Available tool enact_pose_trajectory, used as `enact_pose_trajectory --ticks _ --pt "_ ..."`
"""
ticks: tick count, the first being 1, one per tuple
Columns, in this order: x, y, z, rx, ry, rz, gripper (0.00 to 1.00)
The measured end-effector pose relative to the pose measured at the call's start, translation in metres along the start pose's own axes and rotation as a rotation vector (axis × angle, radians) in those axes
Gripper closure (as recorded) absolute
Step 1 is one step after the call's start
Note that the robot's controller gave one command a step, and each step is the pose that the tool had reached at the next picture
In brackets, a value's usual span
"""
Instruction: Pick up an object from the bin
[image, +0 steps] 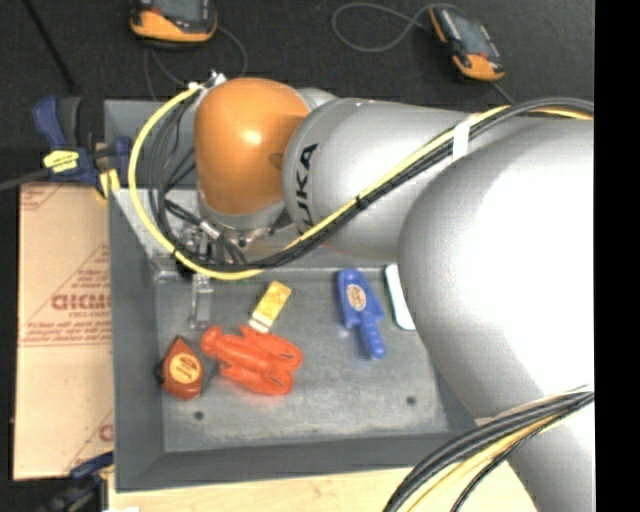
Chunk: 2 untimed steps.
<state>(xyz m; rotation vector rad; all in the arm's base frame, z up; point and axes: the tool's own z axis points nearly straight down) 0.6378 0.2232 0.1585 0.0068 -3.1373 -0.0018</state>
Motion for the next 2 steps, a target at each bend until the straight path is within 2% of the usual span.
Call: enact_pose_trajectory --ticks 1,2 --pt "-0.002 -0.001 -0.006 -0.002 -0.007 0.004 0.0" --pt "0.049 -0.04 0.055 -0.002 -0.01 0.073 0.0"
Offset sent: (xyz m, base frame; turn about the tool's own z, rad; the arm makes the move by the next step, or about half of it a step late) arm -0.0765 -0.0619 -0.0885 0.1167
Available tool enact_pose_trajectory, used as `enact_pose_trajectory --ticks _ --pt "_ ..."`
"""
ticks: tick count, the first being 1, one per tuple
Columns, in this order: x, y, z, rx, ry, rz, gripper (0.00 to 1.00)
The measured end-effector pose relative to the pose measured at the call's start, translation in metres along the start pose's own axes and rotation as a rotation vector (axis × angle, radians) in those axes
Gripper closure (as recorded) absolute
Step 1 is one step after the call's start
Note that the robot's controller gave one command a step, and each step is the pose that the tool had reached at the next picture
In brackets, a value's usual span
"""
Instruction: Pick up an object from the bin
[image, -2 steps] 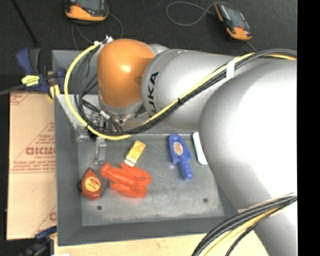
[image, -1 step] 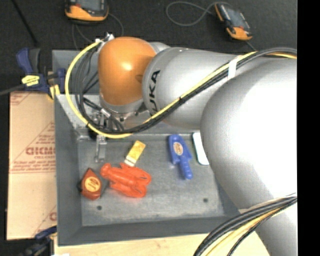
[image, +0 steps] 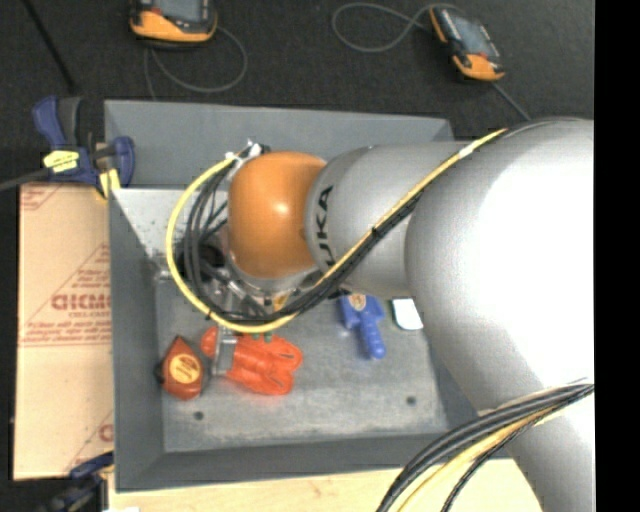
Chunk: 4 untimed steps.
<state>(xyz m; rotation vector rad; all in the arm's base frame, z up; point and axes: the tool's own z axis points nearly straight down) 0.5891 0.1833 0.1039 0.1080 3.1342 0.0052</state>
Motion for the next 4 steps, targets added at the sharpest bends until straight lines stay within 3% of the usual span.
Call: enact_pose_trajectory --ticks 1,2,3,4 --pt "0.035 -0.014 -0.006 0.007 0.011 -0.001 0.0" --pt "0.028 -0.028 -0.014 0.001 0.001 0.136 0.0" --pt "0.025 -0.042 0.03 0.002 0.002 0.183 0.0" --pt "0.021 -0.051 0.035 0.001 0.001 0.472 1.0"
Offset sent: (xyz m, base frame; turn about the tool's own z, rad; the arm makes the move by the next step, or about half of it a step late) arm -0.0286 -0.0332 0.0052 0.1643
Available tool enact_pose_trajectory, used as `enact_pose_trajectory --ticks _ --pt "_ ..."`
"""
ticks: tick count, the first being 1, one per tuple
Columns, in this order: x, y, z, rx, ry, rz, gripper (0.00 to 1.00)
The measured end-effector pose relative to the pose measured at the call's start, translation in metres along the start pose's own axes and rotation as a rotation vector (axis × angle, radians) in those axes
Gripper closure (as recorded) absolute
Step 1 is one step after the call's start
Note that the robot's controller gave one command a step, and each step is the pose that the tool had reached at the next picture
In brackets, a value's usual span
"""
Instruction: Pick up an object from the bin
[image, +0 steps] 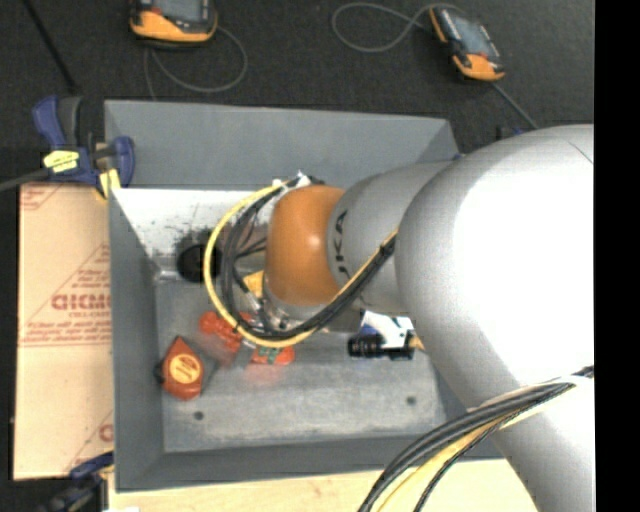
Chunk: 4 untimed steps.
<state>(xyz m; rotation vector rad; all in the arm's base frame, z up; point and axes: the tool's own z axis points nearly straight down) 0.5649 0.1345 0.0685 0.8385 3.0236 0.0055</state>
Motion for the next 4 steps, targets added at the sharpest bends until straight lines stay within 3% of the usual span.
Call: enact_pose_trajectory --ticks 2,4 --pt "0.0 -0.001 -0.006 0.003 0.002 0.016 1.0" --pt "-0.001 -0.001 -0.034 0.002 0.001 0.013 1.0"
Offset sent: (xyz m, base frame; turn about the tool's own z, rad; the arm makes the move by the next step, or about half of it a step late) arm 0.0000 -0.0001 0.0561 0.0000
